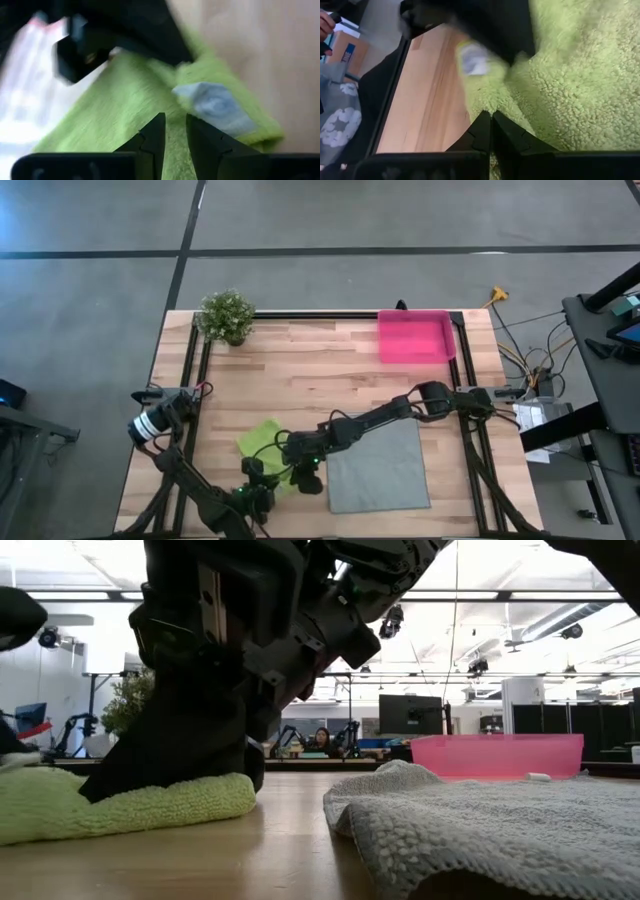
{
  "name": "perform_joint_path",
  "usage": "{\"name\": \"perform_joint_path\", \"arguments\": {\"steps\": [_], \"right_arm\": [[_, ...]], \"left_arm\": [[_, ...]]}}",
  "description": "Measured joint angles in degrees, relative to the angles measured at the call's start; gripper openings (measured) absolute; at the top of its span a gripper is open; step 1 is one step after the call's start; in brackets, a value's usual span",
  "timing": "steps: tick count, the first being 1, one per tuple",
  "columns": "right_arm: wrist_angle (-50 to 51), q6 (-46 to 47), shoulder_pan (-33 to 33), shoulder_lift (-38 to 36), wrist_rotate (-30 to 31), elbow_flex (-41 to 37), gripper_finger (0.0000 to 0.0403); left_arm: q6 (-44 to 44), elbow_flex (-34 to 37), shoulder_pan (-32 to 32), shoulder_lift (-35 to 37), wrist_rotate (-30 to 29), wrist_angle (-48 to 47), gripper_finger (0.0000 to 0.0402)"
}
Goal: Roll microfiber towels into tight, uniform cylinder then place into a basket
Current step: Roll the green microfiber cloth
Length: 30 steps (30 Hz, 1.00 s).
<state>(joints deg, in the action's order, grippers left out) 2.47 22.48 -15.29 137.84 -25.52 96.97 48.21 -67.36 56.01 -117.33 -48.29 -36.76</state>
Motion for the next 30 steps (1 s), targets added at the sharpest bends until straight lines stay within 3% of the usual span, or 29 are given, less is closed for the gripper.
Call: {"name": "perform_joint_path", "arguments": {"steps": [5,12,30], "right_arm": [[0.06,-1.38,0.13,0.00,-0.10,-0.02,0.0009],[0.37,-3.21,0.61,-0.31,0.33,-0.08,0.0009],[11.90,-27.06,1.15,-9.04,2.18,-0.06,0.0009]], "left_arm": [[-3.68,-0.37,0.32,-1.79,0.22,8.43,0.0065],[-3.70,-0.41,0.60,-4.91,-0.10,12.74,0.0065],[-5.98,-2.56,2.03,-6.00,2.41,14.21,0.0065]]}}
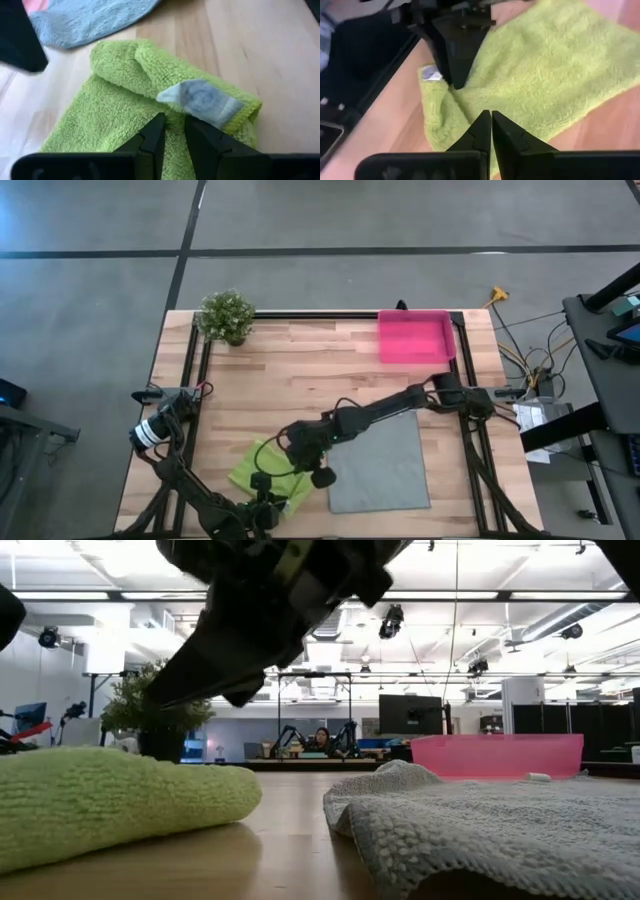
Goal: Roll microfiber towels into tight, uniform cylinder then place into a basket
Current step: Roll the green microfiber cloth
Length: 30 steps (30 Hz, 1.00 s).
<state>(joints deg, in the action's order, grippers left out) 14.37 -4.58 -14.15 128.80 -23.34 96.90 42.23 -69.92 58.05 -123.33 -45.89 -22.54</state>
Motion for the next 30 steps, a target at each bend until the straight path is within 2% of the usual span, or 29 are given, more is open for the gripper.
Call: {"name": "perform_joint_path", "arguments": {"steps": [3,8,10,14,16,20,23,28,30], "right_arm": [[3.45,-6.52,-0.68,-1.26,-0.24,0.00,0.0009],[11.25,-22.95,-3.44,-3.20,0.19,-0.95,0.0009],[11.15,-27.62,-5.70,-3.18,3.61,-1.50,0.0009],[9.50,-35.83,-10.22,-2.87,14.54,-2.10,0.0009],[8.72,-37.22,-11.63,-2.56,18.34,-2.55,0.0009],[3.45,-36.79,-12.09,-2.46,19.80,-3.41,0.0009],[3.13,-38.28,-12.09,-2.32,23.20,-3.47,0.0014],[3.91,-40.34,-11.98,-2.07,22.93,-4.46,0.0044],[4.11,-36.51,-11.92,-2.07,22.98,-4.46,0.0061]], "left_arm": [[-1.24,-0.10,0.42,0.00,1.19,-0.03,0.0065],[-1.24,-0.07,1.59,0.00,2.74,-0.18,0.0065],[-1.21,-0.07,1.98,0.00,2.95,-0.38,0.0065],[-1.21,0.08,2.22,0.00,3.01,-0.64,0.0065],[-1.19,0.14,2.22,0.00,3.00,-0.63,0.0065],[-1.17,0.17,2.22,0.00,3.06,-0.64,0.0065],[-1.11,0.17,2.22,0.00,3.06,-0.64,0.0065],[-0.91,0.19,2.22,0.00,3.06,-0.54,0.0065],[-0.98,0.21,2.22,0.00,3.06,-0.53,0.0065]]}}
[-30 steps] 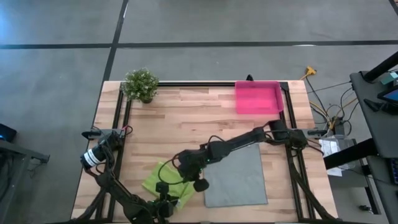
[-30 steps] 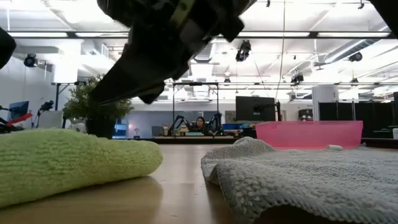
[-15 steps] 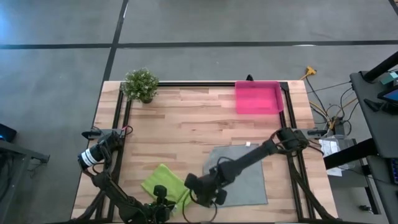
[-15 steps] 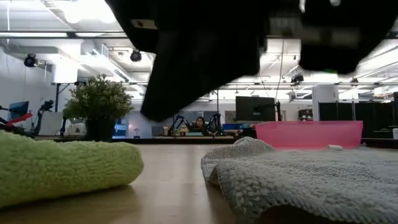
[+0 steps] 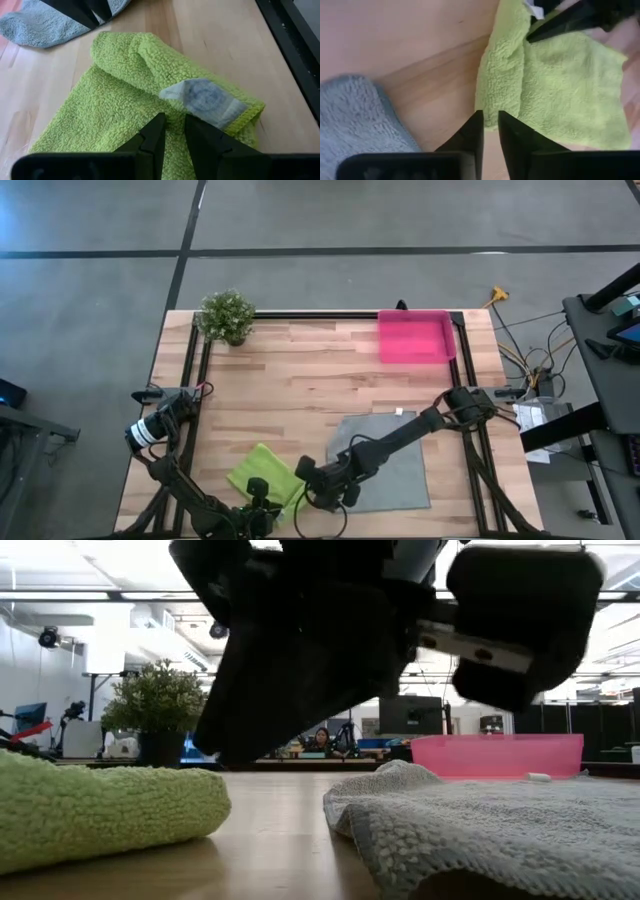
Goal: Roll microfiber towels into tight, uniform cylinder then place into a basket
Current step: Roll the green microfiber cloth
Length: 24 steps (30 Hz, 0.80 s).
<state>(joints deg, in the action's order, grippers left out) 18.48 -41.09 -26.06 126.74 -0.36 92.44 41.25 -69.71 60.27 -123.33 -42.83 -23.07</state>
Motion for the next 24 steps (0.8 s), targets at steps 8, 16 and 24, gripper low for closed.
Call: {"name": "perform_joint_path", "arguments": {"steps": [8,16,24], "right_arm": [[0.37,1.50,-0.17,0.00,0.23,-0.02,0.0095],[-1.80,-6.73,-1.66,0.00,3.87,-0.02,0.0140],[-10.47,-9.74,-2.08,0.00,3.22,-3.23,0.0168]], "left_arm": [[-0.01,0.00,0.00,0.00,0.00,0.02,0.0065],[0.01,0.02,0.00,0.00,-0.07,0.11,0.0065],[0.05,0.04,0.00,0.00,-0.15,0.20,0.0065]]}}
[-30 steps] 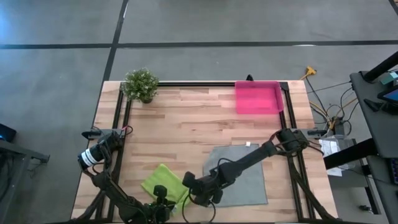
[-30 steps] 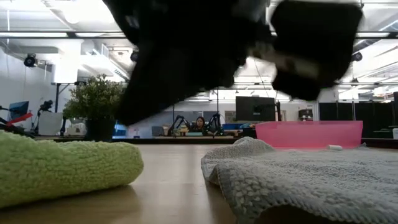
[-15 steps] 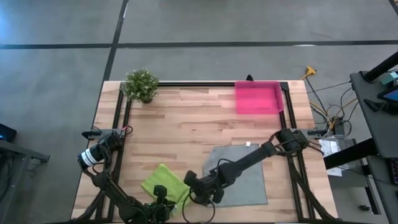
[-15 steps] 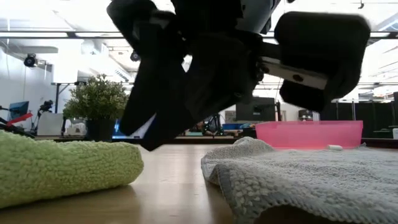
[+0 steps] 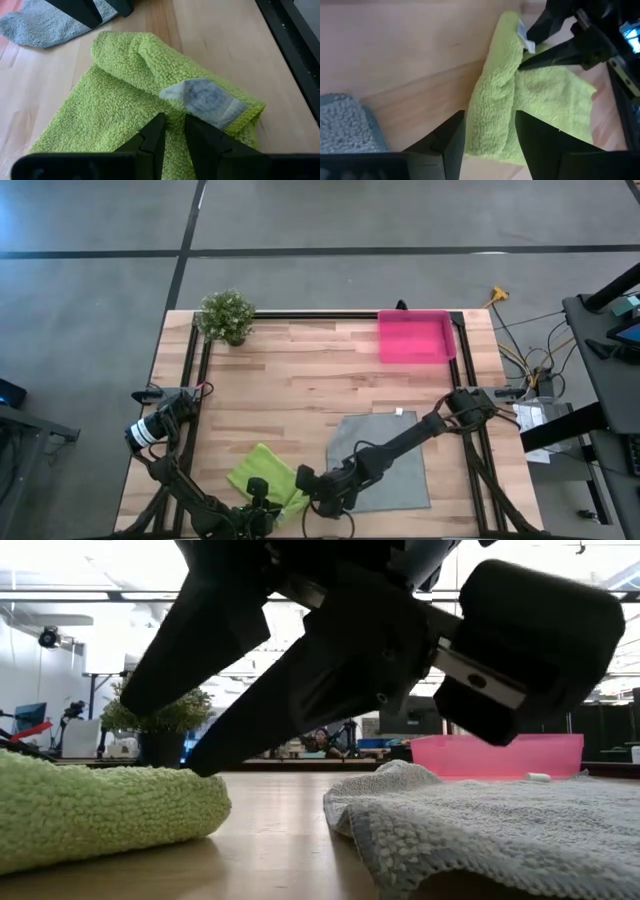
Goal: Roll microfiber towels into tight, uniform cylinder then place into a basket
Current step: Roll the green microfiber cloth
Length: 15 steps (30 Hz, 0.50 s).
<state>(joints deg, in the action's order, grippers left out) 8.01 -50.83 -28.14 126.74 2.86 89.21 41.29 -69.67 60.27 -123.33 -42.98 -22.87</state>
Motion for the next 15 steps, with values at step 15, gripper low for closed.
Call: {"name": "perform_joint_path", "arguments": {"steps": [15], "right_arm": [[-11.73,-1.26,1.34,0.11,-3.75,-6.14,0.0166]], "left_arm": [[0.08,0.00,-0.01,0.00,-0.04,0.09,0.0065]]}}
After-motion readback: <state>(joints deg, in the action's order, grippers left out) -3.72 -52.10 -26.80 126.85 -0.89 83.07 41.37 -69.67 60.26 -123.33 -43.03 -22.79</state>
